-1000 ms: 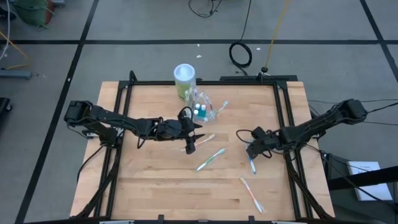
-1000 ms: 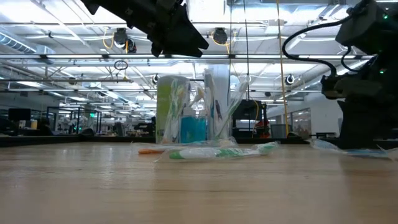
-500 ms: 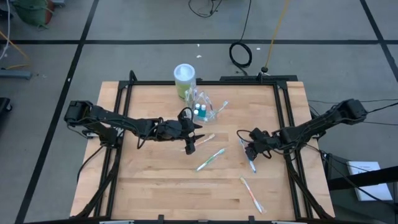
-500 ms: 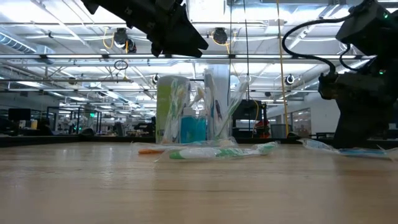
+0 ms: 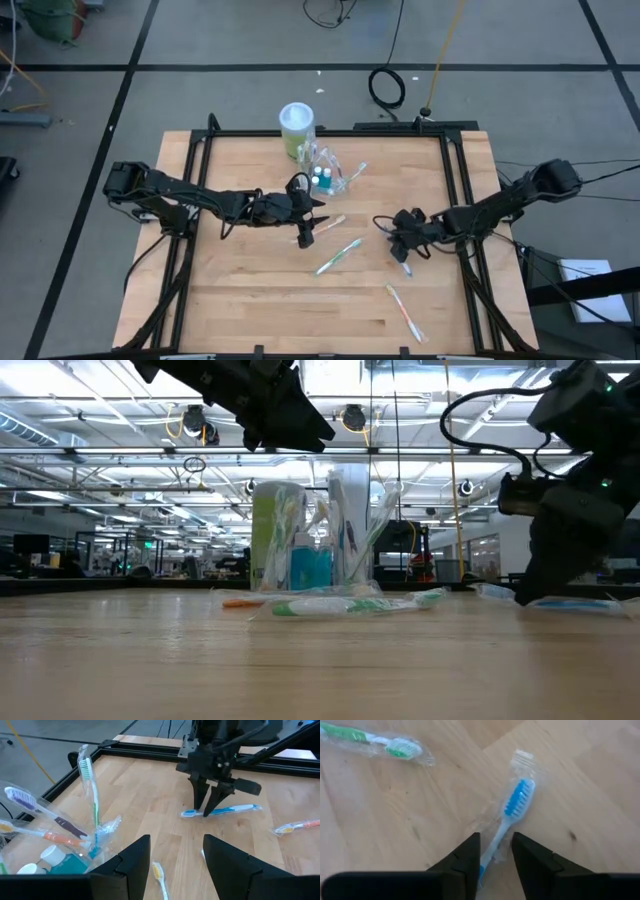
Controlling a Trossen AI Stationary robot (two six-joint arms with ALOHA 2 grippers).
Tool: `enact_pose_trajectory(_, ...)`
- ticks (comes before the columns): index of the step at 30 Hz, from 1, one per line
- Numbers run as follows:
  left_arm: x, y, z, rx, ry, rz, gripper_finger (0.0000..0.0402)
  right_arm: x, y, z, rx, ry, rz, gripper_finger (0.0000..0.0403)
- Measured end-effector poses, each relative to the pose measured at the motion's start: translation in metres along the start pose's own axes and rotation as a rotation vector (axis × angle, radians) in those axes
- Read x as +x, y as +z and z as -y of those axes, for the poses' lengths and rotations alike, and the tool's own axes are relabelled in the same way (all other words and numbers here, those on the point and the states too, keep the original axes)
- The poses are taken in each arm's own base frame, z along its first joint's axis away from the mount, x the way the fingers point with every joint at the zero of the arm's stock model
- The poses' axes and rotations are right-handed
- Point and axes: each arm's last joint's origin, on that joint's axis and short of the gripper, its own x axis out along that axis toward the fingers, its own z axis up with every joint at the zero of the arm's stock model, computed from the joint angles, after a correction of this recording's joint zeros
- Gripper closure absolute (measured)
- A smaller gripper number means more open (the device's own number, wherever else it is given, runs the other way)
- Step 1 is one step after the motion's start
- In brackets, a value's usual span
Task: Pick & Place toothbrushing station
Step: Put the blue toothbrush into the left of the transparent organizer
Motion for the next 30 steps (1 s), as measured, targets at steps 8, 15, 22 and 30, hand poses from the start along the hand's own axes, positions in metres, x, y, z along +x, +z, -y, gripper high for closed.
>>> enact_pose_trajectory(8,0.000,0.000,0.000,-0.002,0.000,-0.001,0.0215,0.000,0.002,-0.005,-0.070,0.043,0.044,0.0393)
enact_pose_trajectory(15,0.000,0.001,0.001,-0.004,-0.003,0.008,0.0215,-0.026,0.033,-0.025,-0.156,0.295,0.366,0.0397)
enact_pose_trajectory(22,0.000,0.011,0.002,-0.043,-0.017,0.110,0.0215,-0.068,0.075,-0.041,-0.406,0.451,0.988,0.0400)
enact_pose_trajectory(30,0.014,0.022,0.012,-0.033,-0.166,0.343,0.0215,-0.072,0.104,-0.048,-0.500,0.488,1.149,0.0402)
